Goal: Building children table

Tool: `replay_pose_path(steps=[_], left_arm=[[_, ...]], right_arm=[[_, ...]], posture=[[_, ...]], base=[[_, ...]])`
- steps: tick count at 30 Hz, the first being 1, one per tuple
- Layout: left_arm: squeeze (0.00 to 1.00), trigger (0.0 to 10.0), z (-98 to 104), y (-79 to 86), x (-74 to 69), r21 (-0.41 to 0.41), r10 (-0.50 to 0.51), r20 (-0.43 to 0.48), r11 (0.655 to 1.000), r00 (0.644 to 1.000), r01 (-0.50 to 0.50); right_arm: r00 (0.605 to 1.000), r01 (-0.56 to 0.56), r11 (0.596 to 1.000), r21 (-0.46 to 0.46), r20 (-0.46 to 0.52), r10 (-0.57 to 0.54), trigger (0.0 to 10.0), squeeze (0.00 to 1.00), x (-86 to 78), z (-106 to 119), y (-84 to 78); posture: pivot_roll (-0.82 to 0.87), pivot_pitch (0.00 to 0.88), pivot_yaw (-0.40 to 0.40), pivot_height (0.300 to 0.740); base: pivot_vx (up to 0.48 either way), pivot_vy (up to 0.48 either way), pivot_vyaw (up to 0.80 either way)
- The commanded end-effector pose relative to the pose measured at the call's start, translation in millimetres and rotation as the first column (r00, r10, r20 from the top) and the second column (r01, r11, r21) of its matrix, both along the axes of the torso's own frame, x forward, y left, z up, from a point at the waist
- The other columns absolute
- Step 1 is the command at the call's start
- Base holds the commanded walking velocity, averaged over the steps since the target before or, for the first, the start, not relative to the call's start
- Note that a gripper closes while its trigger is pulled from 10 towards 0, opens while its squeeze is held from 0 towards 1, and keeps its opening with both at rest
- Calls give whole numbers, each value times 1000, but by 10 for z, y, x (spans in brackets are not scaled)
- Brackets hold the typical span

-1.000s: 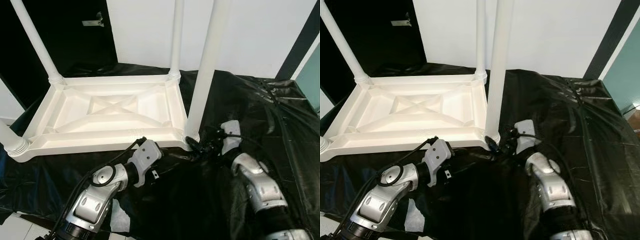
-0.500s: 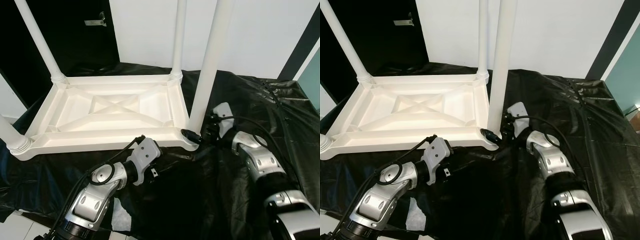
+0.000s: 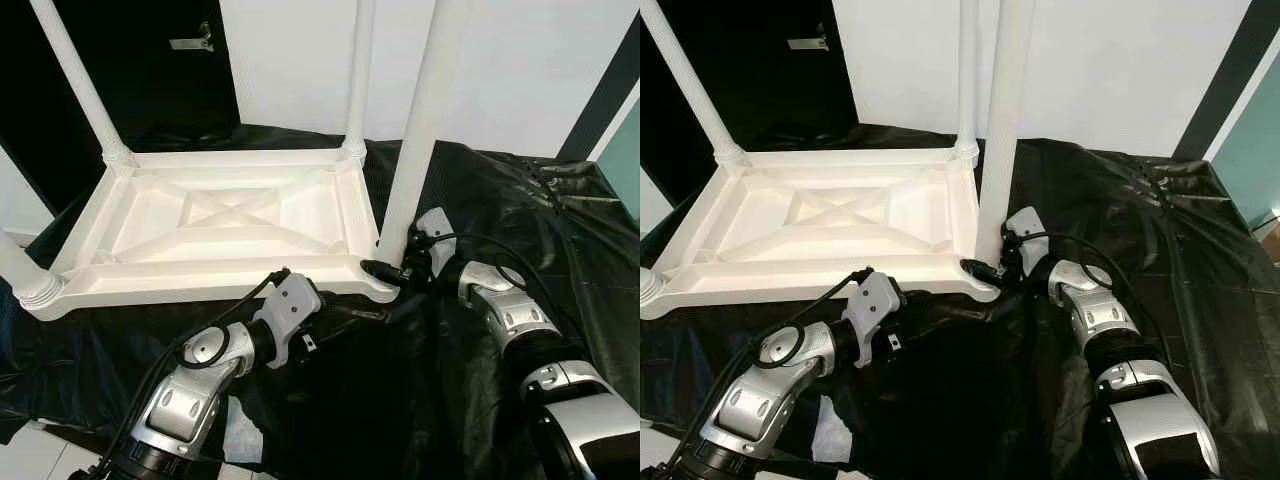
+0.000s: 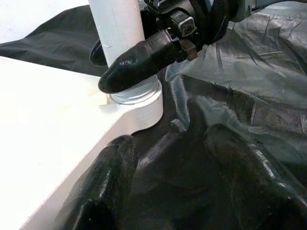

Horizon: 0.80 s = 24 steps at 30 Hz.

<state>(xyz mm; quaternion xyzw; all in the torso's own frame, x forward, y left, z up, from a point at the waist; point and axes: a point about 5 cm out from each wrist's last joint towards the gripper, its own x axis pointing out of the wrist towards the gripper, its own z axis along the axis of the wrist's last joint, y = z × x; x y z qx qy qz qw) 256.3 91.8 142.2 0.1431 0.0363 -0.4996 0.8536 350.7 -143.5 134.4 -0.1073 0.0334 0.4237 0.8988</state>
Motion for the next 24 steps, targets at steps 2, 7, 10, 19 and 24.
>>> replay_pose_path(steps=[2,7,10,19,24], left_arm=[[0,10000,-16,34,13,12,43,6,999,999,-43],[0,10000,-20,40,0,13,42,2,999,999,-42],[0,10000,-26,39,-11,13,40,0,999,999,-40],[0,10000,-47,25,-38,14,27,-10,1000,1000,-27],[0,10000,-56,22,-40,14,24,-12,1000,1000,-23]], right_arm=[[999,-1,1000,2,-35,1,4196,0,-61,-90,-48],[998,59,998,24,-27,-59,10000,0,-84,-76,-60],[990,141,990,3,-14,-141,10000,0,-76,-91,-47],[912,410,909,75,-52,-407,10000,0,-158,-132,176],[825,566,817,114,-80,-560,10000,0,-188,-149,354]], posture=[[46,0,-42,740],[44,0,-42,740],[40,0,-42,740],[31,0,-41,740],[30,0,-44,740]], base=[[0,0,0],[0,0,0],[0,0,0],[0,0,0],[0,0,0]])
